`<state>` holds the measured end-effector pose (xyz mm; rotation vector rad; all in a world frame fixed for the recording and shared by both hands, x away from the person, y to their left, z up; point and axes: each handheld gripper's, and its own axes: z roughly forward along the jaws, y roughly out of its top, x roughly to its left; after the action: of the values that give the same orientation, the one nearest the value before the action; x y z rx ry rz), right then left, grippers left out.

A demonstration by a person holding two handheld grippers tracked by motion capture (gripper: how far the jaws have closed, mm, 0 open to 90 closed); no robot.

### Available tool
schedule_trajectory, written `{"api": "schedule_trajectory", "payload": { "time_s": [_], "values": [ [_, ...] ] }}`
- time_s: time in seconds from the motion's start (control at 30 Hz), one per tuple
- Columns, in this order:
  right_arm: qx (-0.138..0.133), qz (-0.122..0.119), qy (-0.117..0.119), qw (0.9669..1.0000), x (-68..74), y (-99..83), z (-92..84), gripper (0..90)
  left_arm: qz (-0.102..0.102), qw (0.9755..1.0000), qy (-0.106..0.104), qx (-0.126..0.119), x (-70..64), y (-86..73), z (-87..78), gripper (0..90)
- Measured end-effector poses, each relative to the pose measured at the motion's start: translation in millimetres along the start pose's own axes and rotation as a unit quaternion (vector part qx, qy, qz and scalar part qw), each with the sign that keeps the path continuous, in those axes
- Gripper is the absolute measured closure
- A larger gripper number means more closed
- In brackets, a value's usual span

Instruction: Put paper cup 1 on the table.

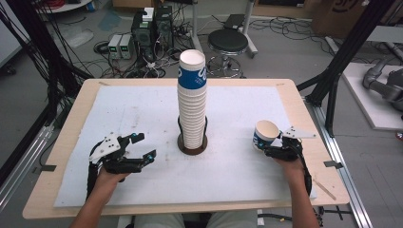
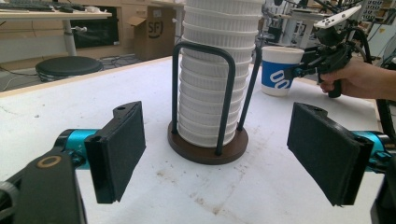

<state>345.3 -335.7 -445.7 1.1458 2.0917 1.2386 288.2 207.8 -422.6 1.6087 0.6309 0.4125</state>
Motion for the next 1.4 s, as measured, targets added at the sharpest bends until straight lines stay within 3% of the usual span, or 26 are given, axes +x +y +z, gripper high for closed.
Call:
{"api": "schedule_trajectory", "payload": {
  "time_s": [0.23, 0.37, 0.6, 0.87, 1.1, 1.17, 1.4],
  "values": [
    [0.028, 0.027, 0.014, 0.9991, -0.9, -4.3, -0.3, 19.7, -0.003, 1.0, -0.001, 0.0, -0.1, -0.3, 0.2, 19.1],
    [0.04, 0.019, 0.026, 0.9987, -0.2, -6.1, -5.9, 19.7, -0.003, 1.0, -0.001, 0.001, 0.4, -0.1, -0.5, 19.1],
    [0.039, 0.023, 0.025, 0.9987, 2.2, -7.7, -28.7, 19.7, -0.01, 0.9999, 0.004, 0.001, 1.9, 0.8, -1.4, 18.9],
    [0.001, 0.039, 0.038, 0.9985, 17.1, -3.7, -59.3, 19.7, -0.034, 0.9994, 0.012, 0.001, 3.3, 6.0, -4.4, 16.0],
    [-0.024, 0.019, 0.055, 0.998, 42.5, 5.9, -70.7, 19.7, -0.044, 0.999, 0.011, -0.007, 4.2, 9.0, -7.9, 16.1],
    [-0.029, 0.014, 0.066, 0.9973, 47.0, 8.2, -72.4, 19.7, -0.043, 0.999, 0.008, -0.009, 3.5, 9.7, -9.7, 16.3],
    [-0.038, 0.0, 0.069, 0.9969, 55.6, 14.1, -72.9, 19.8, -0.036, 0.9991, 0.012, -0.017, 3.2, 10.4, -14.9, 16.3]
  ]
}}
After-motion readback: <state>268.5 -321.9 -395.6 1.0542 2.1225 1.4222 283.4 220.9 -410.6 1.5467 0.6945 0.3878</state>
